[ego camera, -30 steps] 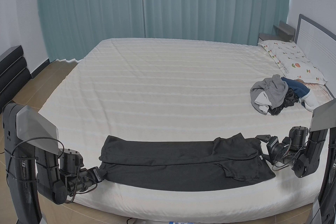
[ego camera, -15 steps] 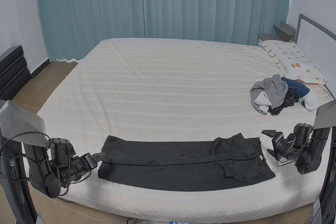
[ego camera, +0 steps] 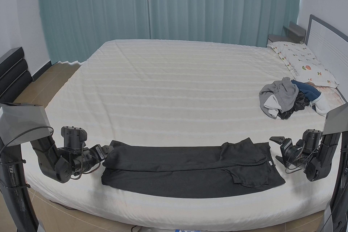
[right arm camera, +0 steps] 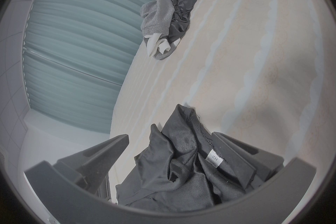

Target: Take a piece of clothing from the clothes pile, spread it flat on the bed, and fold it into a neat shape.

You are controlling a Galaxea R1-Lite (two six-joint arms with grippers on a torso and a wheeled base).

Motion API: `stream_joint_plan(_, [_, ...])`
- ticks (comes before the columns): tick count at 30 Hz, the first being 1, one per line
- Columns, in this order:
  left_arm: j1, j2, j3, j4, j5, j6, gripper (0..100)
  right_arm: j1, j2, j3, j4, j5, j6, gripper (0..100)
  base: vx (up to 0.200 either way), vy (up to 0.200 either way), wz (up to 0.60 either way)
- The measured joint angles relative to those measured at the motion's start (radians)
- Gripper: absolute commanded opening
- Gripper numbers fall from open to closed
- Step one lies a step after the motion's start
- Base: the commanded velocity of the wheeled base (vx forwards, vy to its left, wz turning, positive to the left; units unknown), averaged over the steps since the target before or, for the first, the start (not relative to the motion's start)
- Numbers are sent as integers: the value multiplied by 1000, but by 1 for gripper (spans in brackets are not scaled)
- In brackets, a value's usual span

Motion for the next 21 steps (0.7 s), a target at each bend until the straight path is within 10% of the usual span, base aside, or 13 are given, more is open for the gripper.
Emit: stream_joint_plan(21, [-53,135,-149,120,-59,140,100,13,17,4,-1,-3,-35,100,0,0,0])
